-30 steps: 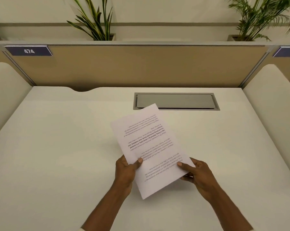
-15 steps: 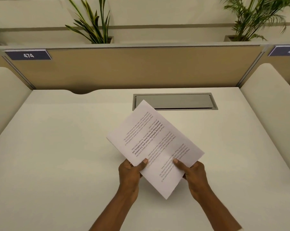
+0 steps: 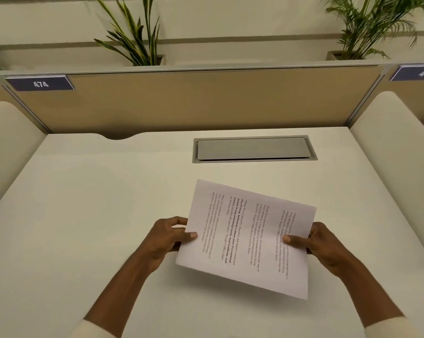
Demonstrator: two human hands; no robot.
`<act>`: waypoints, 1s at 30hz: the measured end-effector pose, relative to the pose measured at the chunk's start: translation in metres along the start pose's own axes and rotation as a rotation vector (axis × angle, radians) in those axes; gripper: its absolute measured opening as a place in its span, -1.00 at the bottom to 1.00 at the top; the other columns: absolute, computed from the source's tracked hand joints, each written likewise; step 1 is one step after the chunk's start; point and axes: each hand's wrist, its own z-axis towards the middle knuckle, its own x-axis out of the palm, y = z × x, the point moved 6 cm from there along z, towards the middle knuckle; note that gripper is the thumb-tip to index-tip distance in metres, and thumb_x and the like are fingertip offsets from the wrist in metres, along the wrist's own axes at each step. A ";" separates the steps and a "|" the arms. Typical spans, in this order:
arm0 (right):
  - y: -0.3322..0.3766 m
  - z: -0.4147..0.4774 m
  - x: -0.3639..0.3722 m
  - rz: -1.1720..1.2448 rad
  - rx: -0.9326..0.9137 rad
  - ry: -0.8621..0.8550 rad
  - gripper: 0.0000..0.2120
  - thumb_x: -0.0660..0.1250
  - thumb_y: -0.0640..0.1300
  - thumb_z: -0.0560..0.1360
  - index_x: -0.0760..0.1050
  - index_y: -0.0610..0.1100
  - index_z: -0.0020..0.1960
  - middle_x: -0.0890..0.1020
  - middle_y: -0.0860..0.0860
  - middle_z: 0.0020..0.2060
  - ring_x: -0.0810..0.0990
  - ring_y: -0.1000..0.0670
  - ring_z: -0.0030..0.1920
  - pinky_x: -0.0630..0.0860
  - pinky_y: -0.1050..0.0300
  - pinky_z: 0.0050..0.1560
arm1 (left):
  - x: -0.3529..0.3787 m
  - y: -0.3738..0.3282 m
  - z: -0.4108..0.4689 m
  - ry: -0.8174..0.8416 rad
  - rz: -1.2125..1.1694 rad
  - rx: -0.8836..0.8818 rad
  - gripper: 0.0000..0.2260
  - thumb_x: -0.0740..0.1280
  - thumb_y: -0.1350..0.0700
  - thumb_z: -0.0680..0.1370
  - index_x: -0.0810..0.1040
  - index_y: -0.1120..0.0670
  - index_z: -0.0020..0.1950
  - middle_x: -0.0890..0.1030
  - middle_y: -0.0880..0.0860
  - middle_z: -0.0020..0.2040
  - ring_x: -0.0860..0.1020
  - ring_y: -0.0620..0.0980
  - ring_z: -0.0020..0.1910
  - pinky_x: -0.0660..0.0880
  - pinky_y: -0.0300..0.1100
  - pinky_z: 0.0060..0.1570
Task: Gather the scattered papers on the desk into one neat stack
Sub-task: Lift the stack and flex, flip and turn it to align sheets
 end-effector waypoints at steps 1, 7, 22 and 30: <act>0.002 0.001 0.001 -0.031 0.000 0.018 -0.59 0.70 0.08 0.36 0.78 -0.01 0.16 0.82 -0.12 0.12 0.83 -0.20 0.10 0.77 -0.01 0.01 | 0.004 -0.002 0.000 0.047 0.015 -0.014 -0.64 0.62 0.18 0.50 0.68 0.16 0.27 0.80 0.17 0.13 0.79 0.21 0.11 0.71 0.08 0.11; 0.022 0.010 0.006 -0.183 -0.026 -0.045 -0.85 0.66 -0.06 0.49 0.80 0.09 0.04 0.85 0.00 0.02 0.85 -0.05 0.01 0.76 0.17 -0.07 | 0.013 -0.011 0.008 0.098 0.060 -0.003 -0.71 0.57 0.18 0.55 0.73 0.10 0.28 0.80 0.10 0.16 0.78 0.14 0.14 0.71 0.03 0.13; 0.018 0.016 0.034 -0.269 -0.207 -0.581 -0.86 0.67 -0.06 0.47 0.75 -0.08 -0.08 0.76 -0.25 -0.21 0.68 -0.34 -0.19 0.66 -0.26 -0.08 | 0.022 0.010 0.008 -0.547 -0.072 0.362 -0.72 0.44 0.25 0.65 0.69 -0.14 0.19 0.80 -0.18 0.04 0.75 -0.18 0.06 0.66 -0.26 0.05; -0.005 0.013 0.040 -0.173 -0.150 -0.591 -0.73 0.66 -0.11 0.48 0.71 0.25 -0.19 0.79 -0.04 -0.19 0.68 -0.31 -0.13 0.64 -0.16 -0.08 | 0.027 0.028 0.010 -0.562 -0.026 0.348 -0.69 0.43 0.30 0.64 0.66 -0.07 0.25 0.77 -0.21 0.05 0.71 -0.22 0.10 0.62 -0.38 -0.01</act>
